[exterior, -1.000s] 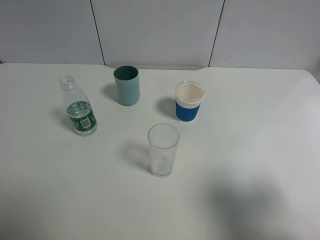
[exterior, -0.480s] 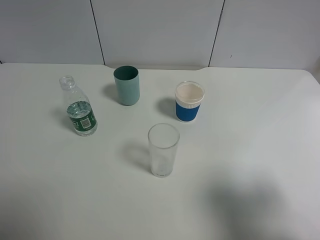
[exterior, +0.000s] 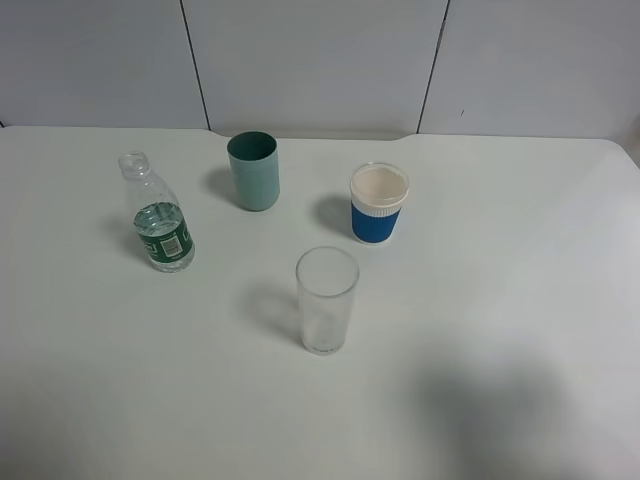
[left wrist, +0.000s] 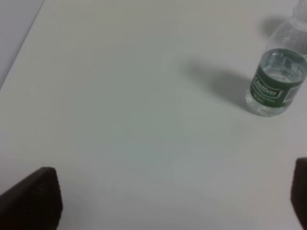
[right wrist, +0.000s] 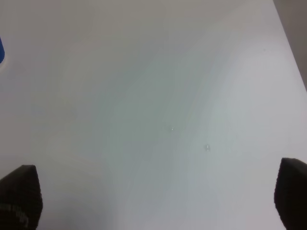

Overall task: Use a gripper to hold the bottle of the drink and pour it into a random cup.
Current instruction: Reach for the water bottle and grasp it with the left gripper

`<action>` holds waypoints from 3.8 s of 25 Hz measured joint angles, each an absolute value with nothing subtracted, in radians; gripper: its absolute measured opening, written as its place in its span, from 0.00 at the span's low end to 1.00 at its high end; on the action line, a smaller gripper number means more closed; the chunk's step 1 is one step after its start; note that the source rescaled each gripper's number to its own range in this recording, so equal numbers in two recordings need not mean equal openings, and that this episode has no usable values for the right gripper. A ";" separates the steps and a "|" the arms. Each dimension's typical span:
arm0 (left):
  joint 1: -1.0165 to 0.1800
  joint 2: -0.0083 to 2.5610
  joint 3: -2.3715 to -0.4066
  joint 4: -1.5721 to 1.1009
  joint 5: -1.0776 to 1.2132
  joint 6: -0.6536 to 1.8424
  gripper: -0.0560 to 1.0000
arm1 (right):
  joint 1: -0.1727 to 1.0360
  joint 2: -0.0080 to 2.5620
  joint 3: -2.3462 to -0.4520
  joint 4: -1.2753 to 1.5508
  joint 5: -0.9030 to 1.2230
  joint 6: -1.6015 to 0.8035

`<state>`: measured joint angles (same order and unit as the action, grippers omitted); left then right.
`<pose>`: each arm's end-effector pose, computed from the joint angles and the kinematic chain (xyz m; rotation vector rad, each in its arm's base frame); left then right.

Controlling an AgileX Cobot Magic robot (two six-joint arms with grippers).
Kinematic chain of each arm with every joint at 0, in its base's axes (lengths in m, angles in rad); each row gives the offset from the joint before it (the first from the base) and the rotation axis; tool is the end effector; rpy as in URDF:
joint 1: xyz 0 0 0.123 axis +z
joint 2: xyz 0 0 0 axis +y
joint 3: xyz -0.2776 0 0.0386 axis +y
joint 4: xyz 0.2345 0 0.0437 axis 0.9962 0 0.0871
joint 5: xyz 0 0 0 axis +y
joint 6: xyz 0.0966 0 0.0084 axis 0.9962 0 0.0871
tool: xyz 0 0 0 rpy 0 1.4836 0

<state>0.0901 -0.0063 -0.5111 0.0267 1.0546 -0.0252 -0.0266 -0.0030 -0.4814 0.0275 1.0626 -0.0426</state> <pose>-0.0085 0.0015 0.2716 -0.1179 2.0178 0.0730 -0.0050 0.0025 0.2629 -0.0175 2.0614 -0.0097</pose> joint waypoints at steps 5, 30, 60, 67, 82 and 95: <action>0.090 0.033 -0.511 0.017 1.055 -0.025 1.00 | -0.027 -0.003 -0.481 0.028 1.063 -0.043; 0.046 0.615 -0.713 0.031 0.889 0.210 1.00 | -0.027 -0.003 -0.481 0.028 1.063 -0.043; -0.309 0.914 -0.562 0.162 0.728 0.606 1.00 | -0.027 -0.003 -0.481 0.028 1.063 -0.043; -0.309 0.914 -0.505 0.156 0.606 0.565 1.00 | -0.027 -0.003 -0.481 0.028 1.063 -0.043; -0.310 1.092 -0.443 0.052 0.373 0.455 0.95 | -0.027 -0.003 -0.481 0.028 1.063 -0.043; -0.310 1.253 -0.443 0.006 0.166 0.368 0.95 | -0.027 -0.003 -0.481 0.028 1.063 -0.043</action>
<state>-0.3097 1.2532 -0.4428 0.0065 0.1661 0.3680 -0.0266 -0.0030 -0.4814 0.0275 1.0626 -0.0426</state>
